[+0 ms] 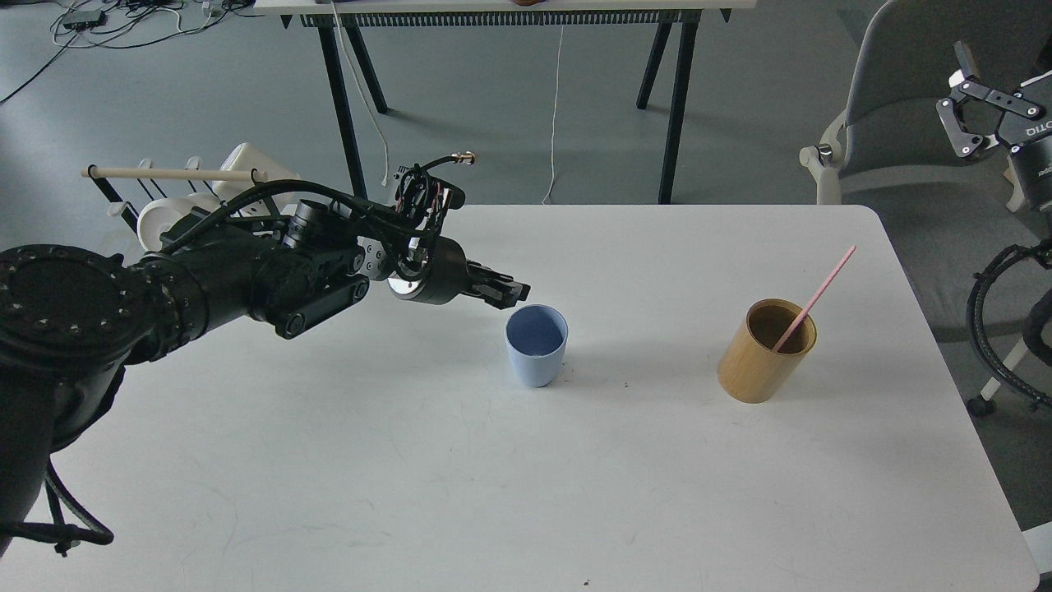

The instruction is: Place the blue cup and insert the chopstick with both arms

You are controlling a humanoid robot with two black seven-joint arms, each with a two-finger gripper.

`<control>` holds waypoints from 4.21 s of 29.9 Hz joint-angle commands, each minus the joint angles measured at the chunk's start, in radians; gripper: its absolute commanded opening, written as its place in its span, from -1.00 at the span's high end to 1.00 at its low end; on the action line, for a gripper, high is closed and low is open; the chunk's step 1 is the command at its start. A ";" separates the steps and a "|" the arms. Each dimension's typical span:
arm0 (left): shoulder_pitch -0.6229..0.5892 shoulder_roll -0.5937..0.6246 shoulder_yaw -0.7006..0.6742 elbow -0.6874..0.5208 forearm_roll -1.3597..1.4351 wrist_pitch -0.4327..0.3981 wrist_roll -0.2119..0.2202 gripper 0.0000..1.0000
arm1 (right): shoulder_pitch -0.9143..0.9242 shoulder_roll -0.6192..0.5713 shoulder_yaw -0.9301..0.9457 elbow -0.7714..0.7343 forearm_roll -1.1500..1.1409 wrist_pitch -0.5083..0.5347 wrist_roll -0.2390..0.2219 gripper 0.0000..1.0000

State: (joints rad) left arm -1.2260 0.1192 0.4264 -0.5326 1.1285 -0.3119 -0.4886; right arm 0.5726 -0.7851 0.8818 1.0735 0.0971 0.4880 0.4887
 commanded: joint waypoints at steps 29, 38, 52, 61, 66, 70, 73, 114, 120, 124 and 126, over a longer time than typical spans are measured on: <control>0.399 0.275 -1.037 -0.392 -0.541 -0.177 0.000 -0.85 | -0.115 -0.200 -0.312 0.105 -1.065 -0.977 0.000 -0.85; 0.425 0.280 -1.026 -0.391 -0.538 -0.177 0.000 -0.89 | -0.138 -0.026 -0.477 0.077 -1.070 -0.977 0.000 -0.85; 0.442 0.281 -1.026 -0.389 -0.538 -0.177 0.000 -0.90 | -0.123 0.030 -0.561 0.072 -1.082 -0.977 0.000 -0.51; 0.444 0.281 -1.028 -0.385 -0.538 -0.177 0.000 -0.91 | -0.011 0.064 -0.714 -0.004 -1.110 -0.977 0.000 -0.22; 0.456 0.281 -1.031 -0.382 -0.538 -0.177 0.000 -0.92 | 0.012 0.072 -0.745 -0.018 -1.111 -0.977 0.000 0.05; 0.462 0.283 -1.032 -0.380 -0.539 -0.177 0.000 -0.92 | 0.010 0.076 -0.747 -0.018 -1.113 -0.977 0.000 0.18; 0.462 0.283 -1.032 -0.379 -0.541 -0.177 0.000 -0.92 | 0.010 0.075 -0.747 -0.018 -1.113 -0.977 0.000 0.38; 0.488 0.275 -1.046 -0.348 -0.550 -0.177 0.000 -0.92 | 0.062 -0.371 -0.661 0.368 -1.137 -0.977 0.000 0.93; 0.537 0.281 -1.046 -0.334 -0.550 -0.177 0.000 -0.92 | 0.069 -0.396 -0.554 0.416 -1.125 -0.977 0.000 0.94; 0.583 0.283 -1.046 -0.305 -0.550 -0.177 0.000 -0.92 | 0.148 -0.288 -0.567 0.407 -1.079 -0.977 0.000 0.94; 0.611 0.283 -1.046 -0.297 -0.550 -0.177 0.000 -0.92 | 0.220 -0.231 -0.605 0.399 -1.064 -0.977 0.000 0.94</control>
State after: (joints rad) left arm -0.6506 0.4014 -0.6199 -0.8443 0.5781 -0.4886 -0.4887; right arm 0.7057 -1.0971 0.3176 1.4819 -0.9942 -0.4888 0.4886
